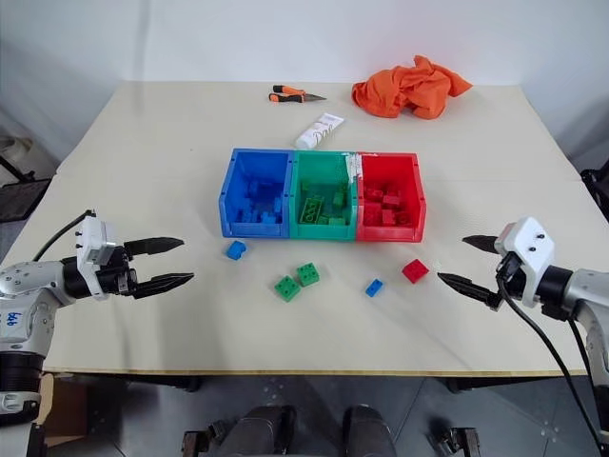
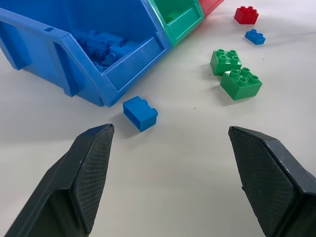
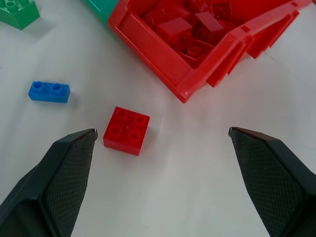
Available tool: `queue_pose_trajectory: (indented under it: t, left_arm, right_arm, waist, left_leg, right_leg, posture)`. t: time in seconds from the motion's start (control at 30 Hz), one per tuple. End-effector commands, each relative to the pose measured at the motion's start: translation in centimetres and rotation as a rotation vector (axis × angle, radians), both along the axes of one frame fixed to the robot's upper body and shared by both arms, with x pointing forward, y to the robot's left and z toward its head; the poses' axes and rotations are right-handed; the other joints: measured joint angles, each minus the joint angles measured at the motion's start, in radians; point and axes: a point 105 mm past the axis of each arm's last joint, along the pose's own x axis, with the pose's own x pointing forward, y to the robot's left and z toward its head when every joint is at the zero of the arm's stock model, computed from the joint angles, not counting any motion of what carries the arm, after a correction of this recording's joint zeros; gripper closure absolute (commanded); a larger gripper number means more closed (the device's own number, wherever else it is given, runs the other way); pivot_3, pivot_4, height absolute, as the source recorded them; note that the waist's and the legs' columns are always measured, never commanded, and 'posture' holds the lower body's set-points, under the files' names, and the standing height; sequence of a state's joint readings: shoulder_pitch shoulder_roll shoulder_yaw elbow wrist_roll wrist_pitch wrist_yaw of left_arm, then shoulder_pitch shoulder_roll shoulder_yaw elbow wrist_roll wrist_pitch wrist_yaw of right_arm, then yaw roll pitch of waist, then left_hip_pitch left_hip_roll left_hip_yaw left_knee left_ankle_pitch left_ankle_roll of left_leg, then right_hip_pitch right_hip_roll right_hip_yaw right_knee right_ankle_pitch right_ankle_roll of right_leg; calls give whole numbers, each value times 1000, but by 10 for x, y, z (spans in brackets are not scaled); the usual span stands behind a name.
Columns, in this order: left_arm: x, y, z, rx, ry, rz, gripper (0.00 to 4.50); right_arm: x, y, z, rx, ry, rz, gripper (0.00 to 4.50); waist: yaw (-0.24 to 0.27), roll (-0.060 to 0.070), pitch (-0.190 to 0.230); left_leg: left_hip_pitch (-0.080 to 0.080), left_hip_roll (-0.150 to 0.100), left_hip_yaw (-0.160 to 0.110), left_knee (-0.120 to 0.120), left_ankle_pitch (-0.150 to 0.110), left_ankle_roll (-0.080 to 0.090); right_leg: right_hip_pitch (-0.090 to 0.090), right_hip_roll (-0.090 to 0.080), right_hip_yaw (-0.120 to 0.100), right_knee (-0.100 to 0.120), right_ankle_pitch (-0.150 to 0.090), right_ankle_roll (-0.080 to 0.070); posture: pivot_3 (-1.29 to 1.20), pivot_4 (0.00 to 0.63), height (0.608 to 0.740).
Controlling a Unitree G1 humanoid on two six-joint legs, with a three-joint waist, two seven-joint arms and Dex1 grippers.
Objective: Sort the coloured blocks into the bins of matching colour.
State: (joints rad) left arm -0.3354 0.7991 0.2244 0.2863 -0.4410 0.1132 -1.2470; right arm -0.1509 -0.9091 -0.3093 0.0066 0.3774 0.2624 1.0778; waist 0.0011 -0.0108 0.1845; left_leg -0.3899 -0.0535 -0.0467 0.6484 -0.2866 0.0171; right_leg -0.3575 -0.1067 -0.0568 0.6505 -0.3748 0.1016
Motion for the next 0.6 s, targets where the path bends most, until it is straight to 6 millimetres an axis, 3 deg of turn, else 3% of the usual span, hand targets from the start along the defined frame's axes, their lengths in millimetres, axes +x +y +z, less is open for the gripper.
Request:
queue_pose_trajectory:
  t: [0.03,0.13,0.37,0.6]
  left_arm:
    - [0,-4,9,-4,-42,-19,546]
    - [11,-5,17,-13,-75,46,546]
    - [6,-27,19,-23,-44,-77,546]
    - [7,-43,10,6,2,-201,546]
  right_arm:
    - [0,3,11,-18,-41,21,29]
    - [1,1,11,-23,-48,-4,29]
    - [-4,-4,5,-48,-14,-51,29]
    - [-41,-49,6,-141,69,-168,29]
  waist:
    - [0,0,0]
    - [1,0,0]
    - [0,0,0]
    - [13,0,0]
  left_leg:
    - [0,0,0,0,0,0]
    - [0,0,0,0,0,0]
    - [0,0,0,0,0,0]
    - [-1,0,1,0,0,1]
  right_leg:
    - [0,0,0,0,0,0]
    - [0,0,0,-4,0,0]
    - [0,0,0,-3,0,0]
    - [1,1,0,-4,1,2]
  posture:
    - [0,150,740]
    - [0,150,740]
    - [0,150,740]
    - [0,150,740]
